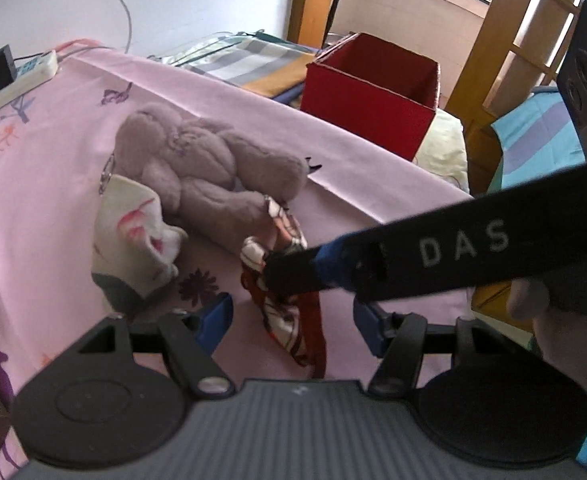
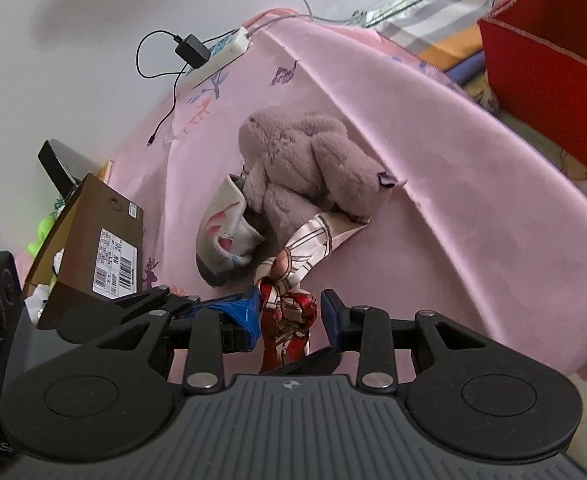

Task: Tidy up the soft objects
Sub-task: 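Close the right gripper on the red-and-white patterned cloth, then lift the patterned cloth and carry it over the cardboard box, then lower the patterned cloth into the box and open the right gripper, then withdraw the right gripper and move it to the white printed sock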

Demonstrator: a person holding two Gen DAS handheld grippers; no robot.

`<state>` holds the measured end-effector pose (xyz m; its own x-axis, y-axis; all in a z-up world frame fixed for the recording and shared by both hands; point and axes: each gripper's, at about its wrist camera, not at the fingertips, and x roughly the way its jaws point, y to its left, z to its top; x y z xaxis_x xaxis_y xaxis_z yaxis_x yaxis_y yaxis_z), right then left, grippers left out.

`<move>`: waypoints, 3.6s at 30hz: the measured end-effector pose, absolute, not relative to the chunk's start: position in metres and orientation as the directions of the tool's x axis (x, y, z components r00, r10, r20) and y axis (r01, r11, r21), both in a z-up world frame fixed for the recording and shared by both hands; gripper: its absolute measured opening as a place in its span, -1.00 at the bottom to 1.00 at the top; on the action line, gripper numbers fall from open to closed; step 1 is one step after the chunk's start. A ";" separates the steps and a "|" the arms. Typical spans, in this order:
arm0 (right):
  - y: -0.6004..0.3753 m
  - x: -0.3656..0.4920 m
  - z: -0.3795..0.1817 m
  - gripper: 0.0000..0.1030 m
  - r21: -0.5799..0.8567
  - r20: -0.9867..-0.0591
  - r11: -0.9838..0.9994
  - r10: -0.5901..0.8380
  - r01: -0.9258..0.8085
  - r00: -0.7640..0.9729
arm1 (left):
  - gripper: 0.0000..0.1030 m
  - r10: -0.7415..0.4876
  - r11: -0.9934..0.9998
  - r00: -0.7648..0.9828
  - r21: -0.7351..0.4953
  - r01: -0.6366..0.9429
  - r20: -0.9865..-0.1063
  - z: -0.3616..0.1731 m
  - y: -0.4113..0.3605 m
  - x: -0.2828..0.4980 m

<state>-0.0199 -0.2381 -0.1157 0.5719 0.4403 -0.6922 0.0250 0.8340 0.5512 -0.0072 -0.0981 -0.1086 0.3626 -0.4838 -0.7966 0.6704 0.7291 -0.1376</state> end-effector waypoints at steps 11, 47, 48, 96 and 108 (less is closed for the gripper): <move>-0.240 -0.014 -0.121 -0.74 0.597 -0.658 0.802 0.488 0.003 0.573 | -0.59 -0.459 0.734 0.401 -0.084 0.674 -0.793 -0.107 -0.099 -0.007; -0.057 -0.009 0.015 -0.80 0.446 -0.399 0.681 0.732 -0.580 0.553 | -0.72 -0.337 0.925 0.813 -0.004 0.381 -0.475 0.020 0.095 -0.064; -0.051 -0.008 0.020 -0.80 0.439 -0.383 0.670 0.743 -0.599 0.549 | -0.72 -0.324 0.931 0.828 0.000 0.364 -0.457 0.026 0.102 -0.063; 0.041 0.076 -0.039 -0.76 0.374 -0.566 0.756 0.645 -0.536 0.514 | 0.05 -0.074 0.996 0.694 -0.017 0.089 -0.716 -0.045 0.189 0.026; 0.025 0.058 -0.027 -0.75 0.335 -0.582 0.814 0.575 -0.475 0.575 | 0.07 0.031 0.999 0.692 0.034 -0.010 -0.721 -0.030 0.181 0.014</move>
<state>0.0581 0.0248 -0.0269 0.5750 0.5751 -0.5820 -0.4752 0.8138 0.3347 0.0136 0.1808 -0.0297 0.6924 0.0314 -0.7209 -0.0102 0.9994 0.0337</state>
